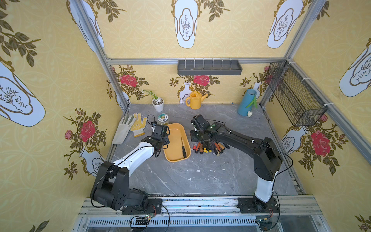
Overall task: Take out the screwdriver from the storage box
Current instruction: Place the screwdriver at the center of the board.
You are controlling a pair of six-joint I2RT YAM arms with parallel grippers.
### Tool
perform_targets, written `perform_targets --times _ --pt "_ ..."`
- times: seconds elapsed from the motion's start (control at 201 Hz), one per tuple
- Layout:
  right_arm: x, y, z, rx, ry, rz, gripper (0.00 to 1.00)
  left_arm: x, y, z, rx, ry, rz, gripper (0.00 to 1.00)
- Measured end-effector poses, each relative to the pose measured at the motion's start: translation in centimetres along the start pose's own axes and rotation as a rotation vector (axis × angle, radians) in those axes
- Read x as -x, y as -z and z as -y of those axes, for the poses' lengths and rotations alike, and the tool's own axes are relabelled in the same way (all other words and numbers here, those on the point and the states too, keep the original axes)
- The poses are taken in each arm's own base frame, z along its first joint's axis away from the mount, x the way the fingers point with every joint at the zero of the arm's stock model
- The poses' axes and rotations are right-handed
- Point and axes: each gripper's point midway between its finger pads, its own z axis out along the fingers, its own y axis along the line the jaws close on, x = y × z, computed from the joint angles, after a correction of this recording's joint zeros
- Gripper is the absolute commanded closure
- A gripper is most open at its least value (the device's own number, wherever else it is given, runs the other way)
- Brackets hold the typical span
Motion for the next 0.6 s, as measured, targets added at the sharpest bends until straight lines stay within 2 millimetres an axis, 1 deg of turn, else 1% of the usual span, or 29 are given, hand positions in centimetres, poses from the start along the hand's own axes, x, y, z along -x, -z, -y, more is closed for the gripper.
perform_targets --times 0.214,0.324,0.493,0.602 --pt "0.2 1.5 6.0 -0.152 -0.008 -0.007 1.0 0.2 0.3 -0.1 0.0 -0.002 0.007 1.0" --pt "-0.1 2.1 8.8 -0.219 -0.009 -0.026 1.0 0.3 0.4 -0.1 0.002 -0.008 0.013 1.0" --pt "-1.1 2.8 13.2 -0.308 0.001 -0.075 1.0 0.3 0.4 -0.1 0.0 -0.008 0.013 1.0" --pt "-2.2 3.2 16.3 -0.369 0.005 -0.11 1.0 0.4 0.5 -0.1 -0.002 -0.007 0.016 1.0"
